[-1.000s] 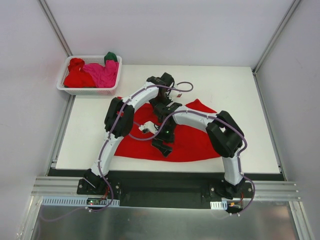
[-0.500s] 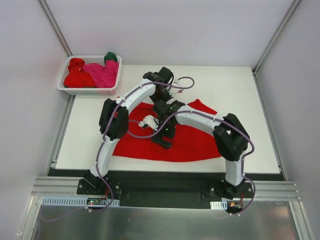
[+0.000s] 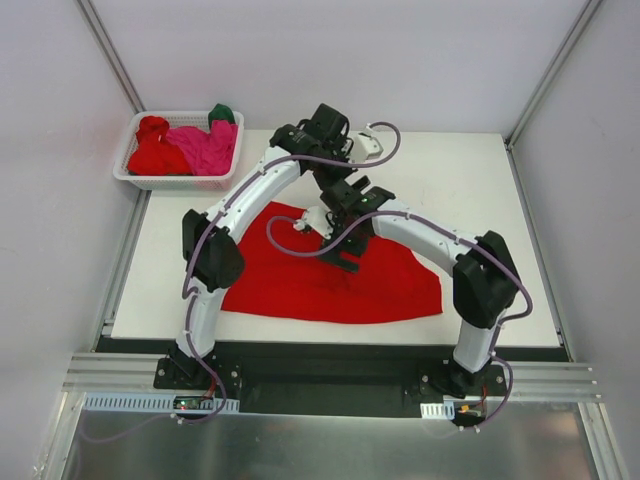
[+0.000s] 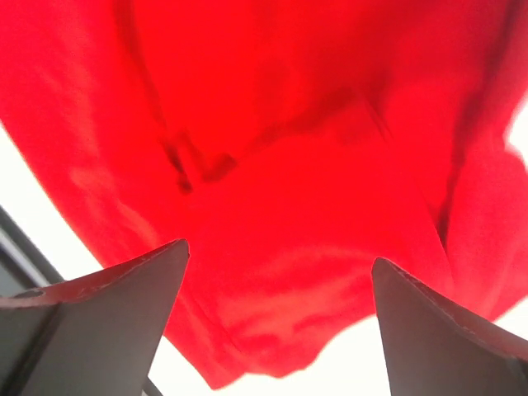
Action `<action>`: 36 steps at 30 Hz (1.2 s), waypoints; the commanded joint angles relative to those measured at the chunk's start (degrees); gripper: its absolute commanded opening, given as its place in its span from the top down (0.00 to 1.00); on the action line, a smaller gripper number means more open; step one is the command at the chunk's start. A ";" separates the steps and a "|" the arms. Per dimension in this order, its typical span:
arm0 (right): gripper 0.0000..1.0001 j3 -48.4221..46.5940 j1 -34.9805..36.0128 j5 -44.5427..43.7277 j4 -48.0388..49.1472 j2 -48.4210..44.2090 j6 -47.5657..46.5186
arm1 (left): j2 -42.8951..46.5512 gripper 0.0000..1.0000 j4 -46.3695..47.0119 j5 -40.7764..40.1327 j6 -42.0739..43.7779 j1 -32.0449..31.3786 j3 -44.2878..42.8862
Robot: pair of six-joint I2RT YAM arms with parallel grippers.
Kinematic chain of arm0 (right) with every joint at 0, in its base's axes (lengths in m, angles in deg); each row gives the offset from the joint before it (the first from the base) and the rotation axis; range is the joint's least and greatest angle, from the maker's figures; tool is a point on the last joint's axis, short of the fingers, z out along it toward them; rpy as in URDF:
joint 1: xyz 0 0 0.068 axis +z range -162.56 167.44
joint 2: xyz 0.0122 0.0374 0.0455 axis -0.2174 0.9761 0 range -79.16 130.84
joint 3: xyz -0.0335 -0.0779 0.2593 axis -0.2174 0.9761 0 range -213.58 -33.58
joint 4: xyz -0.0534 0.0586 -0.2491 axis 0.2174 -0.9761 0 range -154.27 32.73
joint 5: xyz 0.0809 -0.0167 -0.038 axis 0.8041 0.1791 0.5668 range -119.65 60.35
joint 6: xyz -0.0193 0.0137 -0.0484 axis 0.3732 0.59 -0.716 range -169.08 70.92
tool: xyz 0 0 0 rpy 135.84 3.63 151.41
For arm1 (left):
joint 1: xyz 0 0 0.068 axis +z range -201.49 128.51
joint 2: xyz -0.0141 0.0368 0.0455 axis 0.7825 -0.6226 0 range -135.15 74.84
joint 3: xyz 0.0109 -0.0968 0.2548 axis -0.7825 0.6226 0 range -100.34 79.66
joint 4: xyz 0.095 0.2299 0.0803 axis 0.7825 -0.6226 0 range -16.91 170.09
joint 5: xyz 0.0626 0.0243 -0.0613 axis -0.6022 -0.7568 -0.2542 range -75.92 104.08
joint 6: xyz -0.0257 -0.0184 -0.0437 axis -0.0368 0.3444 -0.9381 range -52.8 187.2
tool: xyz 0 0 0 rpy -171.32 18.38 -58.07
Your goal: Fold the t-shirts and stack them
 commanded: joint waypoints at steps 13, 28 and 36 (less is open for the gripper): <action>0.03 20.92 -15.47 -5.95 -8.63 -14.40 -6.05 | -11.44 0.01 -2.97 9.57 2.22 -5.19 -6.47; 0.04 26.29 -16.36 12.18 -15.40 -12.20 -12.55 | -14.87 0.01 -2.88 -4.32 -1.90 -3.61 -1.71; 0.03 28.23 -17.67 13.15 -17.34 -8.78 -15.11 | -17.33 0.01 -3.23 -7.40 -2.17 -3.79 -1.37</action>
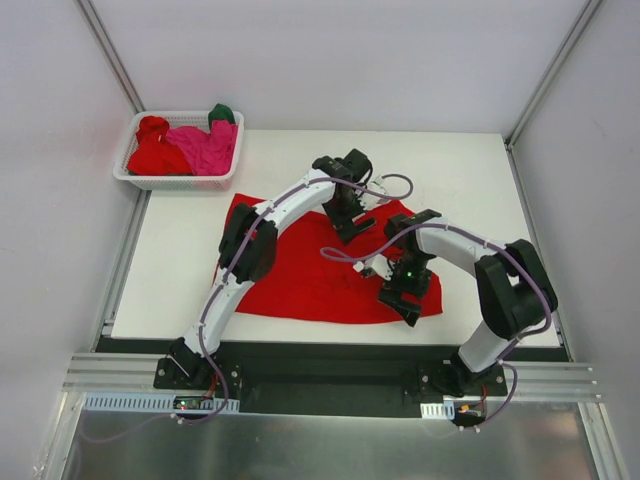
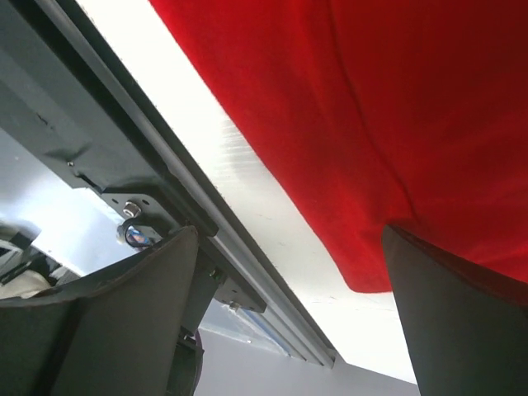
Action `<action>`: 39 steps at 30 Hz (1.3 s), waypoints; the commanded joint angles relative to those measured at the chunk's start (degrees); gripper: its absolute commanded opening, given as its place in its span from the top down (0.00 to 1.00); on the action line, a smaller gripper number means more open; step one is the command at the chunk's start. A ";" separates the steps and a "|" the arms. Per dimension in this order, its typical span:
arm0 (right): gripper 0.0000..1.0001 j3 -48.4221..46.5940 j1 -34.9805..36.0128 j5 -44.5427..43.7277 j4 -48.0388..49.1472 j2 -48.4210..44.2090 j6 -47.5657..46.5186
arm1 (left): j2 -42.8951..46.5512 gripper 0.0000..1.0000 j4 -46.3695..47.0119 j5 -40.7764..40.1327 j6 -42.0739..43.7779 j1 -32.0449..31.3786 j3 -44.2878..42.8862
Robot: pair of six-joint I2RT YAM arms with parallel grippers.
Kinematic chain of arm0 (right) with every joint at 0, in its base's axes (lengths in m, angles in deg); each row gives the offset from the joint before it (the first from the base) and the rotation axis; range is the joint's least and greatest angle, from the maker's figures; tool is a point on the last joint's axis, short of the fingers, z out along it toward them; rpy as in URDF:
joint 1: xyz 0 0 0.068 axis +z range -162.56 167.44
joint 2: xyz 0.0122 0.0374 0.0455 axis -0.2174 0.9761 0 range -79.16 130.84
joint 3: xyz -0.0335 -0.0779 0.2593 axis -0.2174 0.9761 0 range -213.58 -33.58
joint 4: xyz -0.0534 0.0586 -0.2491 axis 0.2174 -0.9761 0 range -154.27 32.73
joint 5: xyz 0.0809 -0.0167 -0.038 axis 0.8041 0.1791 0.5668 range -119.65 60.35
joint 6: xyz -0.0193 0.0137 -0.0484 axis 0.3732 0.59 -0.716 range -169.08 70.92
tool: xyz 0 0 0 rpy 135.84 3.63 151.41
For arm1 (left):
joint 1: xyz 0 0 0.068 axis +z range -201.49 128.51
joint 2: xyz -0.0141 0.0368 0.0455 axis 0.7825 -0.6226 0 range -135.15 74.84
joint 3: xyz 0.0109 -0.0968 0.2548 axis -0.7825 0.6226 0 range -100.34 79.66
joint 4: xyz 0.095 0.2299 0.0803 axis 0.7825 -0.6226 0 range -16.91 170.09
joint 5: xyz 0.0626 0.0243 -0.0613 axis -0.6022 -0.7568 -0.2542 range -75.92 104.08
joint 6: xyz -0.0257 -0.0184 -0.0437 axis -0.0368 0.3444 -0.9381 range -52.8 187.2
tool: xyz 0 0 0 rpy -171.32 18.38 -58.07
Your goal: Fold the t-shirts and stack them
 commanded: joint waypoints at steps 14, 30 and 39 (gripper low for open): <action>0.03 1.24 -2.60 -2.26 -0.78 4.73 -0.43 | -5.55 0.01 -0.65 -14.36 -4.84 0.37 -6.86; 0.03 -5.44 -11.56 -11.14 0.81 11.67 -0.16 | -0.90 0.01 -0.21 -17.97 -6.77 6.52 0.35; 0.03 -5.70 -11.65 -6.94 -2.18 10.36 0.36 | -2.39 0.01 -0.30 -15.61 -4.49 5.65 -3.61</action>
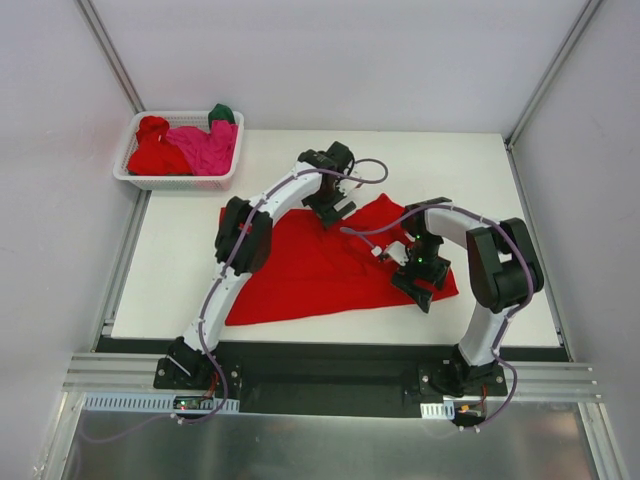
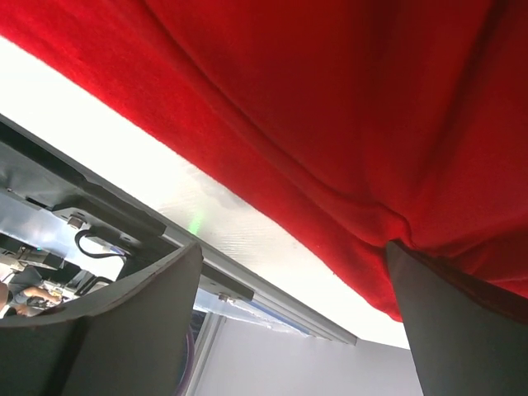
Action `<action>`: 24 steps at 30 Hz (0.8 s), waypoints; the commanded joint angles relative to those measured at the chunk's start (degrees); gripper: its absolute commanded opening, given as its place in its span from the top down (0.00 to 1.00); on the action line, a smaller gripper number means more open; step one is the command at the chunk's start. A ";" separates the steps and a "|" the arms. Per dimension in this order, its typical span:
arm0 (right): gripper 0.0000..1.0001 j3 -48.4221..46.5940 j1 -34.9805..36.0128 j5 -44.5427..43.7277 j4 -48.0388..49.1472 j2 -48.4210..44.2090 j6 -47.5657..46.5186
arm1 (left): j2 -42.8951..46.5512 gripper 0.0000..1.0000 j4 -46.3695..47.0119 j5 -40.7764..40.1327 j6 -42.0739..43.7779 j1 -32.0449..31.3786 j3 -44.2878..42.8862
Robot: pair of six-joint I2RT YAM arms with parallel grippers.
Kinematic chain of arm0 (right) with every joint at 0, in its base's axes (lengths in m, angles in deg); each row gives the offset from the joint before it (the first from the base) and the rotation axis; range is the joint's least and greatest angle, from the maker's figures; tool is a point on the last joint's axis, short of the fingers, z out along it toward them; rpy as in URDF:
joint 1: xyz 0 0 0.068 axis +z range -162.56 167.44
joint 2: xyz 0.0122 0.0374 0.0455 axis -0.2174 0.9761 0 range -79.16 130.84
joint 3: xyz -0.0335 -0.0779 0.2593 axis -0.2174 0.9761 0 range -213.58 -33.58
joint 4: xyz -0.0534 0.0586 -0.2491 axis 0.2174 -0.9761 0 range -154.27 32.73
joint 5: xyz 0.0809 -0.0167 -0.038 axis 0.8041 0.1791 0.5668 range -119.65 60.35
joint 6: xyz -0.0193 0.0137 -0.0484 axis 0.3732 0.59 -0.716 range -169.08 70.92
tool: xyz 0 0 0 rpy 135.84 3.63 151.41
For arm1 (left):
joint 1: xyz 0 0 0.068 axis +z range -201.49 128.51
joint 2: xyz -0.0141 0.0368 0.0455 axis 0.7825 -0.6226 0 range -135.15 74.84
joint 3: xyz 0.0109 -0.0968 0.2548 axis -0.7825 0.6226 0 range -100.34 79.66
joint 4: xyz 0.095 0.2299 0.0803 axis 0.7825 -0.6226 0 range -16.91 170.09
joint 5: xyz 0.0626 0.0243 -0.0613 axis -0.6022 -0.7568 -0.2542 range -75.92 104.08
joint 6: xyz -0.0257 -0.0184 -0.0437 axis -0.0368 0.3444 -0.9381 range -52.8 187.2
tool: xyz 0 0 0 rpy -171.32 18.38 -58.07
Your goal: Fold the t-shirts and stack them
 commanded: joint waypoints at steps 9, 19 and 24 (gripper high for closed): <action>0.03 -7.81 0.09 8.86 0.16 -10.56 -1.52 | 11.64 0.01 -1.41 7.24 -1.73 -0.72 -0.56; 0.03 -15.64 1.85 4.92 11.31 -10.67 0.77 | 29.75 0.01 -2.82 0.05 -1.47 -0.02 11.10; 0.03 -21.78 1.76 0.52 15.46 -0.84 -0.46 | 36.61 0.01 -2.73 -1.11 -1.82 5.33 30.62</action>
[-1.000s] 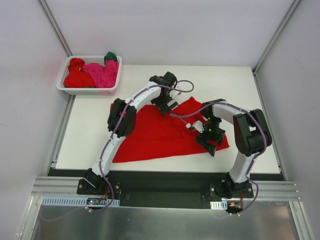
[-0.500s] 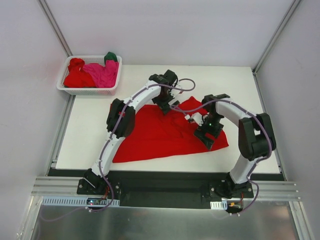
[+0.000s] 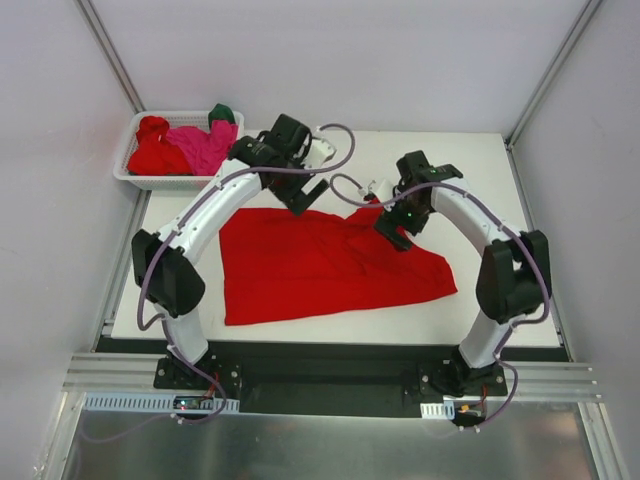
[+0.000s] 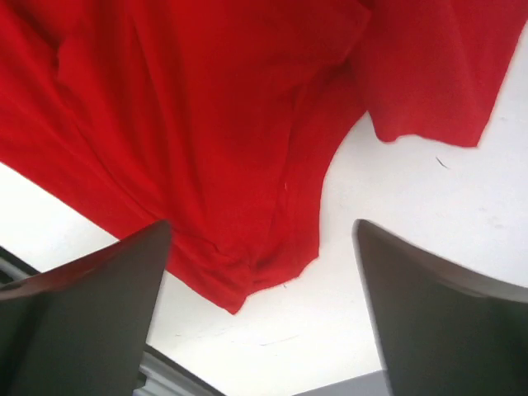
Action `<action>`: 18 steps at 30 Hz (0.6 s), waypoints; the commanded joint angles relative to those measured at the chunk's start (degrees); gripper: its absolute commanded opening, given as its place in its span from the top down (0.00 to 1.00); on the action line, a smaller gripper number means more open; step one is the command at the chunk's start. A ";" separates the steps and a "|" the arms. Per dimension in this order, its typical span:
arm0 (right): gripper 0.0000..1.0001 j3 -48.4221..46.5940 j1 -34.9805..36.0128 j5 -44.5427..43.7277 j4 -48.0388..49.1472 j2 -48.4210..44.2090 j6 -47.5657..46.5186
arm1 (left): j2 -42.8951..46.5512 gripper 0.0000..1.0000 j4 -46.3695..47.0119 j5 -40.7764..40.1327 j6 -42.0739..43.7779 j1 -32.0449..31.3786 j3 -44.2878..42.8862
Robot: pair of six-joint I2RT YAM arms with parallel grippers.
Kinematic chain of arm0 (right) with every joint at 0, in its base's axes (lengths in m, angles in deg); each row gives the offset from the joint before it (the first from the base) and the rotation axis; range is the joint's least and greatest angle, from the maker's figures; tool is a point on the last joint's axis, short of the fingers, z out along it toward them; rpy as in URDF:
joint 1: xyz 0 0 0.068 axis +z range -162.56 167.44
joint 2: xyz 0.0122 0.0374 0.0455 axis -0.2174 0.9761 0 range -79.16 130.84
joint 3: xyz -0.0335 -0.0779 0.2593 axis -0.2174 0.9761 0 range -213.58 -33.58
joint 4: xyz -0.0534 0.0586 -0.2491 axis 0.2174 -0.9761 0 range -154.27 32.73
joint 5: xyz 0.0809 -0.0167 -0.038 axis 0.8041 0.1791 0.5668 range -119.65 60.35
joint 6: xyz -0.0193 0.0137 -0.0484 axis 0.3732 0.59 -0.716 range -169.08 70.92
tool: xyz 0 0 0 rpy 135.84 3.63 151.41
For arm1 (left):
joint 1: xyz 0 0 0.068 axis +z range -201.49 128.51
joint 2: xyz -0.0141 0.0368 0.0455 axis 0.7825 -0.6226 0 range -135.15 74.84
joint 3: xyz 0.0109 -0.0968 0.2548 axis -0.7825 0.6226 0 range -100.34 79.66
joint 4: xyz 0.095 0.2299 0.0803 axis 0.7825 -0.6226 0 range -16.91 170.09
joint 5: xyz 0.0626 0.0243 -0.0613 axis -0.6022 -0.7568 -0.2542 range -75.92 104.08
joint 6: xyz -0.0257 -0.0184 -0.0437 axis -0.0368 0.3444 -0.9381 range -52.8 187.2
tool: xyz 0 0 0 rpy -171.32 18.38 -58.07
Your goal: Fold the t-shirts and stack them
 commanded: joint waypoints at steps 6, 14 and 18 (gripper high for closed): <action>0.03 -15.16 -0.58 -7.36 9.98 13.07 -0.73 | 2.47 0.01 -3.17 -2.28 0.53 12.02 26.64; 0.04 -16.24 -1.02 -12.46 15.85 15.98 -2.57 | 0.71 0.01 -0.44 -2.89 1.94 14.23 33.76; 0.04 -14.21 -1.20 -11.77 17.97 17.29 -2.13 | 0.62 0.01 -0.53 -1.49 1.50 14.32 36.40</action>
